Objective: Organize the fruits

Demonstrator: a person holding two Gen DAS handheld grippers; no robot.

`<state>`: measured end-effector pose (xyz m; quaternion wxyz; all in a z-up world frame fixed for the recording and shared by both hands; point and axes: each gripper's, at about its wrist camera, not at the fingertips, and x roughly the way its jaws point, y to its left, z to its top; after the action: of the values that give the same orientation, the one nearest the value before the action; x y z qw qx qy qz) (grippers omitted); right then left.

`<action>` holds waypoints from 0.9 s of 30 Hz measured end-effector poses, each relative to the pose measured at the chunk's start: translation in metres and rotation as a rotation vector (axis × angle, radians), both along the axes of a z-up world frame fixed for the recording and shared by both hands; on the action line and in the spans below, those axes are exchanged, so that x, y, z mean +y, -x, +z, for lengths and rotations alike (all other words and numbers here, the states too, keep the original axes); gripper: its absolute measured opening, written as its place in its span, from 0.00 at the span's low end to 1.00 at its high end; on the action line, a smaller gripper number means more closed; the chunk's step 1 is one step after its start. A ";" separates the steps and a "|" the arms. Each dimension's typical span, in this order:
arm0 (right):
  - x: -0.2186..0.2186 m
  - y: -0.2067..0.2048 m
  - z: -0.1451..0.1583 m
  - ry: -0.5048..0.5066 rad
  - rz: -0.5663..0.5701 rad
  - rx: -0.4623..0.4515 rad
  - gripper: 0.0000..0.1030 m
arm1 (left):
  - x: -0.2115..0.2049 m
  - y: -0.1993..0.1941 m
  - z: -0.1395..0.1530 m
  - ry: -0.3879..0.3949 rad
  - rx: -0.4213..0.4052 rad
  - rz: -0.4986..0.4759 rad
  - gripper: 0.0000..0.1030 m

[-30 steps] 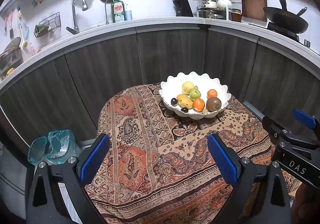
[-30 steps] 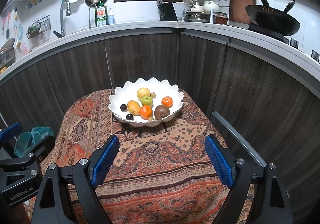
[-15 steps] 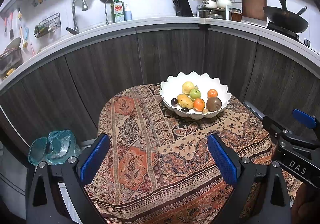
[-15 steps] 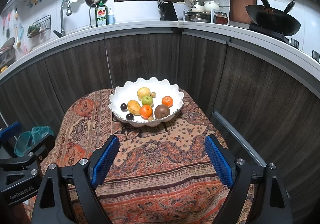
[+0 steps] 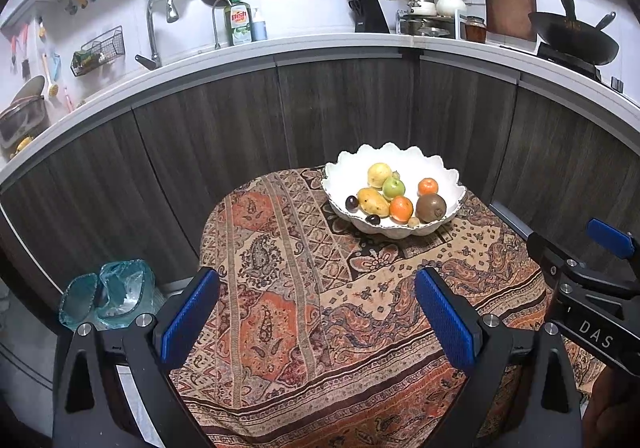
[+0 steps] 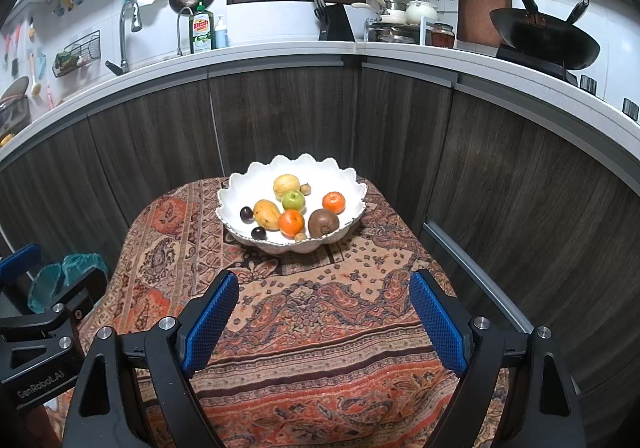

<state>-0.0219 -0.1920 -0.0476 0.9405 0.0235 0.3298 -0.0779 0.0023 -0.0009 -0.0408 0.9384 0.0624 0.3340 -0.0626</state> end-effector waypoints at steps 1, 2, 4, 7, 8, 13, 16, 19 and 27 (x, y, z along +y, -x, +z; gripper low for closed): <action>0.000 0.000 0.000 0.000 0.000 0.000 0.85 | 0.000 0.000 0.000 0.000 0.002 0.000 0.96; 0.000 0.000 0.000 0.000 0.000 0.000 0.85 | 0.000 0.000 0.000 0.002 0.004 0.001 0.96; 0.000 0.000 0.000 0.001 0.000 0.000 0.85 | 0.000 0.000 0.000 0.004 0.007 0.000 0.96; 0.000 0.000 0.000 0.000 0.000 0.000 0.85 | 0.000 0.001 0.000 0.006 0.008 -0.001 0.96; 0.000 0.000 0.000 0.000 0.000 0.000 0.85 | 0.000 0.001 0.000 0.007 0.009 -0.002 0.96; 0.000 0.000 0.000 -0.001 -0.001 0.000 0.85 | 0.000 0.001 0.000 0.017 0.021 -0.005 0.96; -0.001 0.000 0.000 0.000 0.000 0.001 0.85 | -0.002 0.001 -0.001 0.025 0.029 -0.008 0.96; 0.000 0.000 -0.001 -0.001 -0.002 0.003 0.85 | -0.002 0.001 -0.001 0.033 0.028 -0.008 0.96; -0.001 -0.001 -0.005 -0.003 -0.008 0.008 0.85 | -0.002 0.000 -0.002 0.025 0.041 0.003 0.96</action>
<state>-0.0210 -0.1925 -0.0524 0.9389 0.0259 0.3334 -0.0815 0.0027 -0.0028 -0.0429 0.9321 0.0488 0.3526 -0.0668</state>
